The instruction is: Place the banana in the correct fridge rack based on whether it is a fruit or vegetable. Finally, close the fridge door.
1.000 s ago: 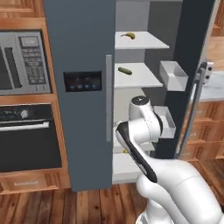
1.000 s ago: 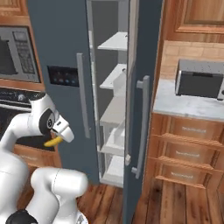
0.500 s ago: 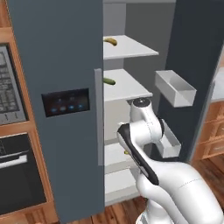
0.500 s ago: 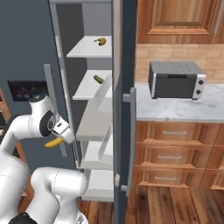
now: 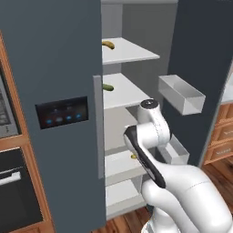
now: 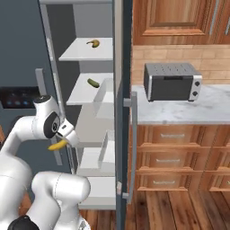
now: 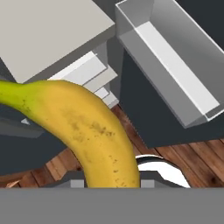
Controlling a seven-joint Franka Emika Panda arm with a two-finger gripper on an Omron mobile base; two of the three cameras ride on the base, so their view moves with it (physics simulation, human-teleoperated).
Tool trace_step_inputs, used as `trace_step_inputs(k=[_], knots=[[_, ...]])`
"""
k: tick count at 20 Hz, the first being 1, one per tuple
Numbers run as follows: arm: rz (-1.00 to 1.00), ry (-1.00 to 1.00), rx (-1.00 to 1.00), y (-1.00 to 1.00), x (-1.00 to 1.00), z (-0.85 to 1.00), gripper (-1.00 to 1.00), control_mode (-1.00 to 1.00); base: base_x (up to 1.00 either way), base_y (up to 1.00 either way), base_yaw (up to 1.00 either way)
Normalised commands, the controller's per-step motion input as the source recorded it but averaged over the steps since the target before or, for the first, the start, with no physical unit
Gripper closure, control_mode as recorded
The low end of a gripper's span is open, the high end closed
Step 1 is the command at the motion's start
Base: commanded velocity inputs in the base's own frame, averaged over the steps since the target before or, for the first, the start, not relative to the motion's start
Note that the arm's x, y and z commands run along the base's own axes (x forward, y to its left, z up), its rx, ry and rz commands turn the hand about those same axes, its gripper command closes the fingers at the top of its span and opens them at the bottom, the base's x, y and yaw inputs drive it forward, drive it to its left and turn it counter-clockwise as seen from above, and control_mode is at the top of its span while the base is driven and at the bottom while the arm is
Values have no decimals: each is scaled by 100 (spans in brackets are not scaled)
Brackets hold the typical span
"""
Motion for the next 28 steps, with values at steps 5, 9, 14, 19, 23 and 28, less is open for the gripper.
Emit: trace_step_inputs(k=[5, 9, 14, 19, 23, 28], knots=[[0, 0, 0, 0, 0, 0, 100, 100, 7, 20, 9], [0, 0, 0, 0, 0, 0, 100, 100, -9, 80, 0], [0, 0, 0, 0, 0, 0, 100, 100, 78, 21, 1], [0, 0, 0, 0, 0, 0, 100, 100, 45, -68, 9], [0, 0, 0, 0, 0, 0, 100, 100, 21, -45, 15], [0, 0, 0, 0, 0, 0, 100, 100, 45, 0, 11]])
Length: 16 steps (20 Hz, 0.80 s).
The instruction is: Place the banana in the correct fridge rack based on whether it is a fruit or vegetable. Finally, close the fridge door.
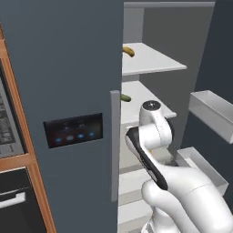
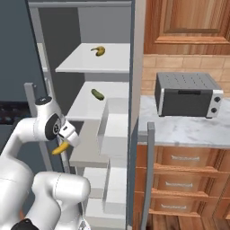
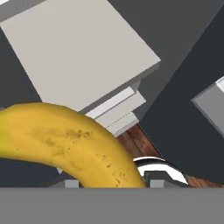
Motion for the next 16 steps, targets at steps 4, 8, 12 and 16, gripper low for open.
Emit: trace_step_inputs(k=[4, 8, 12, 16], knots=[[6, -6, 0, -19, 8, 12, 100, -100, 19, -3, 6], [4, -24, 0, -61, 7, 97, 100, -100, 0, 0, 0], [0, -23, 0, -22, 40, 100, 100, -100, 0, 0, 0], [-1, -25, 0, -6, 47, 100, 100, -100, 0, 0, 0]])
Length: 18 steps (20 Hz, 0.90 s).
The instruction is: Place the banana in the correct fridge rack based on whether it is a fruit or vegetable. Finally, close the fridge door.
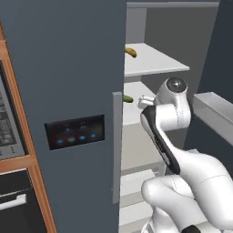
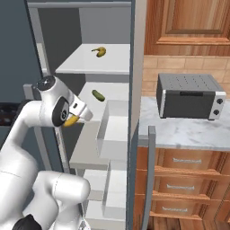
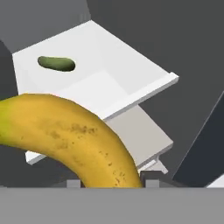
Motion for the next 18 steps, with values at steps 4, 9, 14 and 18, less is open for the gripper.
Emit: trace_step_inputs(k=[4, 9, 14, 18], knots=[[-11, -30, -1, -3, 21, 99, 100, -100, 0, 0, 0], [-8, -23, -2, -3, 22, 86, 100, -100, 0, 0, 0], [-2, -2, 0, -17, 49, 59, 100, -100, 0, 0, 0], [0, 1, 0, -37, 58, 48, 100, -100, 0, 0, 0]])
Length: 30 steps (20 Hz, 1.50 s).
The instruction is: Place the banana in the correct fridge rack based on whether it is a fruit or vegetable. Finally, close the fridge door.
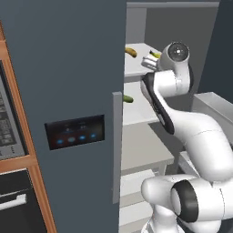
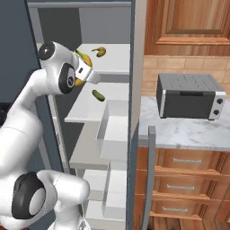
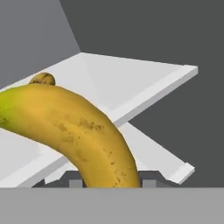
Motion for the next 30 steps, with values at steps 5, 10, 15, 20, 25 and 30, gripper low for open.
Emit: trace_step_inputs(k=[5, 10, 15, 20, 25, 30], knots=[[0, 0, 0, -31, 59, 24, 100, -100, 0, 0, 0], [-2, 8, 0, -6, 76, 17, 100, -100, 0, 0, 0], [0, 9, 0, -6, 71, 0, 100, -100, 0, 0, 0], [0, 7, 0, -21, 72, -17, 100, -100, 0, 0, 0], [0, -1, 0, -12, 27, -24, 100, -100, 0, 0, 0], [0, -3, 0, -7, 28, -29, -100, -100, 0, 0, 0]])
